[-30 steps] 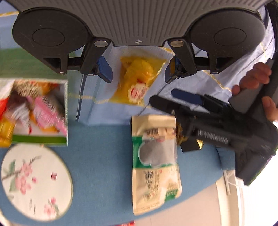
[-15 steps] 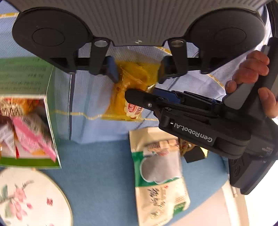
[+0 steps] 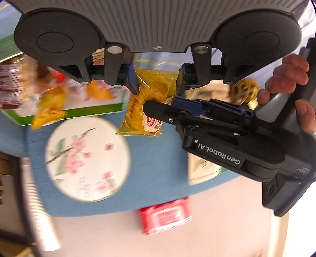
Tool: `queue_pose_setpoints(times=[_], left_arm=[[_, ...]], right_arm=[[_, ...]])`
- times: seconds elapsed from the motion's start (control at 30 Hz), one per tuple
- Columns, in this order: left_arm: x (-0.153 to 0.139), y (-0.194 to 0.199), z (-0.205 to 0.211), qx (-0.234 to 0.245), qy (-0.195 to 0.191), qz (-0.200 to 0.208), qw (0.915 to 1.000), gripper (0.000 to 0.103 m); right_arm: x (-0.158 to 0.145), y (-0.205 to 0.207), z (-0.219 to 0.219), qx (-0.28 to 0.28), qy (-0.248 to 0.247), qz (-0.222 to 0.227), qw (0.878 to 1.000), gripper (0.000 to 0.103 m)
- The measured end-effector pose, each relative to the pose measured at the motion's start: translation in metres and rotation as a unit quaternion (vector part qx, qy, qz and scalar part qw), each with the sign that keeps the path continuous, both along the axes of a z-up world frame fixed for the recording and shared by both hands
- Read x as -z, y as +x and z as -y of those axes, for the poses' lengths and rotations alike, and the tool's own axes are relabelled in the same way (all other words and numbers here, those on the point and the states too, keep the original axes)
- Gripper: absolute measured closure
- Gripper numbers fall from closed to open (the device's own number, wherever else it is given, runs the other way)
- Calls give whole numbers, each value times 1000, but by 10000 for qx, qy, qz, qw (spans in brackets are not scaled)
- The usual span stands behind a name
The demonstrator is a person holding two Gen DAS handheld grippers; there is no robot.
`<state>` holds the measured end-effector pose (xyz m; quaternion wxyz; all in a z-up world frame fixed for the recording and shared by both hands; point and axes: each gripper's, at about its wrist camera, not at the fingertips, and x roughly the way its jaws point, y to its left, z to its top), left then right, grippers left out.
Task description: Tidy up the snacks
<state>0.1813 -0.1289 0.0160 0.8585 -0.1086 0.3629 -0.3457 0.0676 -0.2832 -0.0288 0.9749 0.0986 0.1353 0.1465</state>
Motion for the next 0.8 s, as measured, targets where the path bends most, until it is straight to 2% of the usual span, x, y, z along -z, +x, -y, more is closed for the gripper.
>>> queue_pose_setpoints(times=[0.23,0.27,0.3,0.37,0.4,0.57,0.67,0.8], left_arm=[[2,19,53,383,-129,152,9991,69],[6,22,59,399,-43,154,9991,49],[10,24,63,368,99,168,9991,2],[14,22,65,-57,398,279,9988,0],[14,18,60,-272,396,409,9980,0],[10,-4,26,-700,534,515,9948,0],[9,-22,2,-967,431,368,9937,0],[14,-54,-19,-1308,665,235,9889,0]], right_arm=[[-1,11,37,628,-133,221,9977,30],[2,15,41,698,-131,159,9973,30],[5,22,42,765,-163,11,9969,26],[13,30,45,949,-316,-347,9944,17],[14,30,44,1026,-406,-370,9932,2],[4,12,37,1069,-679,163,9918,0],[5,8,35,996,-581,62,9933,0],[5,-12,26,927,-566,-216,9939,0]])
